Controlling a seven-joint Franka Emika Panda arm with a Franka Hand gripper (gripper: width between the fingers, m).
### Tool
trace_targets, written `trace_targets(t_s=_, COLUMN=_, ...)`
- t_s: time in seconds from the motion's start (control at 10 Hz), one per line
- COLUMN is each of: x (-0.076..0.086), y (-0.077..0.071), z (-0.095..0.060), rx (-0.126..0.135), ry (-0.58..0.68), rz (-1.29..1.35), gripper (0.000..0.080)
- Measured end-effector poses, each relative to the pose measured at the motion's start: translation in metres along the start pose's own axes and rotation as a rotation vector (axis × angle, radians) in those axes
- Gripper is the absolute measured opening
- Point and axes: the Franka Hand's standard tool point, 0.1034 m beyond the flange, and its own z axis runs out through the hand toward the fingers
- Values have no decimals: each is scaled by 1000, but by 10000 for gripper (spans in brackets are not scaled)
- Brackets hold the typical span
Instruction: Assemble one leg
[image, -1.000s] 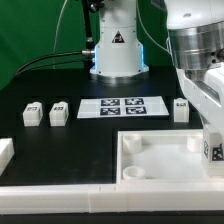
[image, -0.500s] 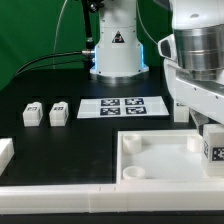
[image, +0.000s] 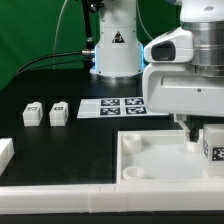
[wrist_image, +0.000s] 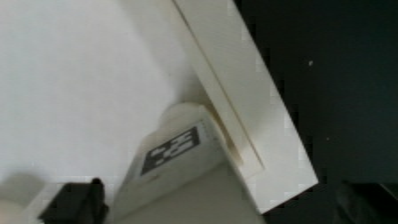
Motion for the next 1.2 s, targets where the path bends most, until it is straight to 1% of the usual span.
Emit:
trace_targets(t_s=0.3, x=4, y=3, z=-1, rx=0, ry=6, rz=-312, gripper=648)
trace_targets(t_s=0.6, x=4, y=4, z=-1, rx=0, ry=6, rz=-355, gripper=648)
trace_targets(t_s=0.8, x=4, y=4, z=-1, rx=0, ry=6, rz=-355, gripper=381)
trace_targets(t_s=0.9, x=5, y=5, z=-1, rx=-1, ry=7, rz=-354, gripper=291)
trace_targets(t_s=1.2, x=5, y=5, z=-1, rx=-1, ry=7, rz=-309, gripper=291)
